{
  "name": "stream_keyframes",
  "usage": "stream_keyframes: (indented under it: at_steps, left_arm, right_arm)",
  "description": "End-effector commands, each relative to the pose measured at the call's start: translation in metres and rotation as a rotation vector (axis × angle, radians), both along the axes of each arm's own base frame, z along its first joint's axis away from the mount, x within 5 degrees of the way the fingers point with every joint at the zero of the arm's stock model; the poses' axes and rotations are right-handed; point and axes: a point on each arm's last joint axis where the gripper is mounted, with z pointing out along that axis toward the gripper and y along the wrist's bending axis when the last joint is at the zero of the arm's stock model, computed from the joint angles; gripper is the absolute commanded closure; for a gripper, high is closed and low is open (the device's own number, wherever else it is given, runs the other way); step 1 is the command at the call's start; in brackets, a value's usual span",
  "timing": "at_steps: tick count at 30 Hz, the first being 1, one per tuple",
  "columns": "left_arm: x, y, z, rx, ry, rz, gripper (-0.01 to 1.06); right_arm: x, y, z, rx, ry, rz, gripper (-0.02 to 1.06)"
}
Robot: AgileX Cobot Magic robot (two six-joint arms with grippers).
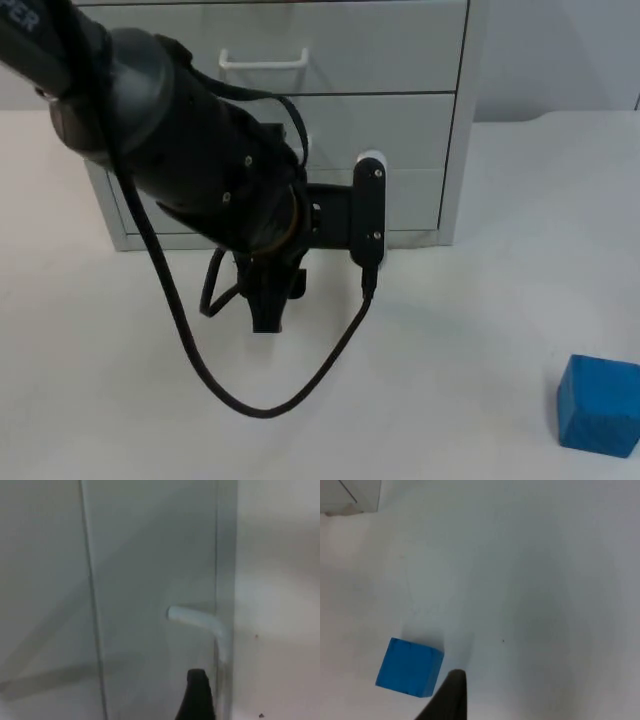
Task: Open the drawer with the left hand, place the block into the drawer with the right hand, then close the drawer with the left hand.
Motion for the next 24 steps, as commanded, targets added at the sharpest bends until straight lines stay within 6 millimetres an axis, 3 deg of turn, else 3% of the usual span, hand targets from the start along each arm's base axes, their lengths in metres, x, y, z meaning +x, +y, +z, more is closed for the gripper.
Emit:
stream_keyframes:
  at_steps: [1, 10, 16, 18, 20, 21, 23, 24]
  left_arm:
    - [0.004, 0.0, -0.005, -0.004, 0.0, 0.011, 0.42]
    - [0.018, 0.02, -0.012, -0.052, 0.023, 0.069, 0.42]
    - [0.018, 0.018, -0.012, -0.068, 0.032, 0.034, 0.44]
    - [0.018, 0.017, -0.013, -0.077, 0.041, 0.035, 0.54]
    - [0.017, 0.017, -0.014, -0.087, 0.047, 0.052, 0.75]
    - [0.017, 0.017, -0.014, -0.087, 0.047, 0.052, 0.75]
    - [0.017, 0.018, -0.014, -0.104, 0.058, 0.077, 0.98]
    - [0.016, 0.018, -0.015, -0.117, 0.066, 0.094, 1.05]
  right_arm:
    - [0.001, -0.001, 0.003, -0.012, -0.019, 0.0, -0.01]
    - [0.001, -0.001, 0.003, -0.012, -0.019, 0.0, -0.01]
    - [0.001, -0.001, 0.003, -0.012, -0.027, 0.0, -0.01]
    - [0.001, -0.001, 0.003, -0.012, -0.027, 0.0, -0.01]
    - [0.002, -0.001, 0.003, -0.012, -0.029, 0.0, -0.01]
    - [0.002, -0.001, 0.003, -0.012, -0.029, 0.0, -0.01]
    - [0.002, -0.001, 0.003, -0.012, -0.029, 0.0, -0.01]
    - [0.002, -0.001, 0.003, -0.012, -0.029, 0.0, -0.01]
